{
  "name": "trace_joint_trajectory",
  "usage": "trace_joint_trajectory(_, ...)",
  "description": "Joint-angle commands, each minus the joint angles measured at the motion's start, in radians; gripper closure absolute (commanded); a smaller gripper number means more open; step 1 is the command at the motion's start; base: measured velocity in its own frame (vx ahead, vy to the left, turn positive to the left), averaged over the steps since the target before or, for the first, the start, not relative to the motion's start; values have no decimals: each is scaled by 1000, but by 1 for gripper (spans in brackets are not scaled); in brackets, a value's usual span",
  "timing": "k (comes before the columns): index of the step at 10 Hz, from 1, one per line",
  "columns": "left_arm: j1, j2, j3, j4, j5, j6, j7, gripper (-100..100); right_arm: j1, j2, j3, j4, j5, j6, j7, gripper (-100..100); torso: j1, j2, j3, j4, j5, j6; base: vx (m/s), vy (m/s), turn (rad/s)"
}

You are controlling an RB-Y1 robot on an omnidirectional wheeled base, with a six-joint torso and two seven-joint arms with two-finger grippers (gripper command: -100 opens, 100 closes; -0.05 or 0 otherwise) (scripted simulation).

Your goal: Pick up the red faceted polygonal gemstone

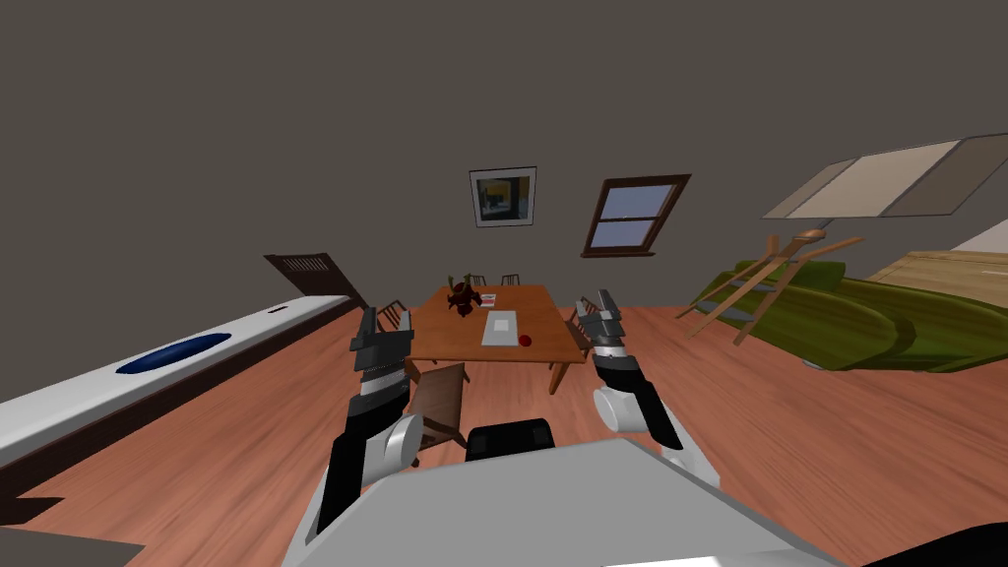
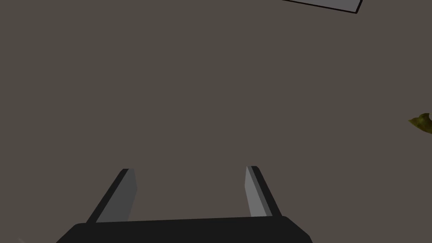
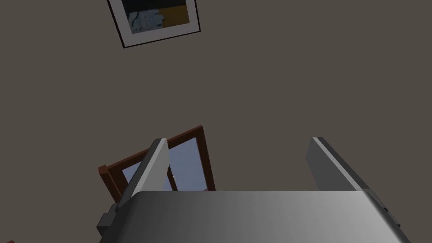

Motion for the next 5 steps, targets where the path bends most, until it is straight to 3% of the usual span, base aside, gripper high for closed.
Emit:
trace_joint_trajectory(1,0,0,0,0,0,0,0,0,-23,-23,-3,42,-36,40,-4,-100,0,0,0,0,0,0,-89,-44,-3)
trace_joint_trajectory(5,0,0,0,0,0,0,0,0,-74,-57,4,183,-138,120,-18,-100,-1,-1,0,0,0,0,-74,-45,-7)
